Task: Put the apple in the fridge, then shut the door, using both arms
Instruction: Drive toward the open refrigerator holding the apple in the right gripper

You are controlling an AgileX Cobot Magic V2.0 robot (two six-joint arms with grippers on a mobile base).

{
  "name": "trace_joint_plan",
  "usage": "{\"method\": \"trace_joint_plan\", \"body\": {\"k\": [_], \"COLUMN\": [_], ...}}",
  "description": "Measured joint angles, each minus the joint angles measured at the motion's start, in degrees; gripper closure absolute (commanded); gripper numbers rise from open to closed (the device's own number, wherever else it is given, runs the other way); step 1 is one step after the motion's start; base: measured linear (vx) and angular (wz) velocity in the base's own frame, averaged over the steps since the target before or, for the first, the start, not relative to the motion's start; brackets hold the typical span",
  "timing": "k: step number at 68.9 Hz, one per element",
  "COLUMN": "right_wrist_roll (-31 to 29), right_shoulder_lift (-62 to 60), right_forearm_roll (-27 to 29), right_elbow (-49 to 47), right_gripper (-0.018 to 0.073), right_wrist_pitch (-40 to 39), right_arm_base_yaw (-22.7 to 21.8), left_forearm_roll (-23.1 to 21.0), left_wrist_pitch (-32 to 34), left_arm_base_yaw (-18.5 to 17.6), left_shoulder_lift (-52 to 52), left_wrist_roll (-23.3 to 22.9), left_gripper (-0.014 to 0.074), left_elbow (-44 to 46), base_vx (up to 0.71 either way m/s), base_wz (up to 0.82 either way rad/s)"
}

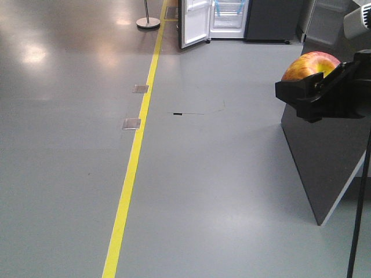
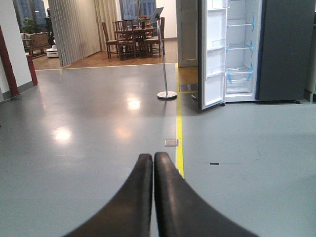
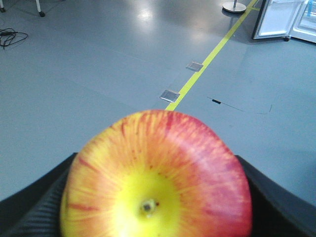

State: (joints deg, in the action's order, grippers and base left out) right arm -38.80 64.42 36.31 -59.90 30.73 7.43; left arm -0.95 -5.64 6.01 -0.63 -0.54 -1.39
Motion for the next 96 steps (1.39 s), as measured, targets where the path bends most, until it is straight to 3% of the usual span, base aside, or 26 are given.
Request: {"method": "trace_joint_plan", "body": {"k": [96], "right_wrist_roll": [0.0], "right_shoulder_lift": [0.0], "right_forearm_roll": [0.0], "right_elbow": [0.0], "right_gripper": [0.0503], "right_wrist_pitch": [0.0], "right_arm_base_yaw": [0.0], "left_forearm_roll": [0.0], "left_wrist_pitch": [0.0], "left_arm_base_yaw": [0.0], "left_shoulder_lift": [0.0], "left_wrist_roll": [0.0], "left_gripper": [0.0605], "left_elbow": [0.0], "base_vx": [0.23], "base_wz": [0.02]}}
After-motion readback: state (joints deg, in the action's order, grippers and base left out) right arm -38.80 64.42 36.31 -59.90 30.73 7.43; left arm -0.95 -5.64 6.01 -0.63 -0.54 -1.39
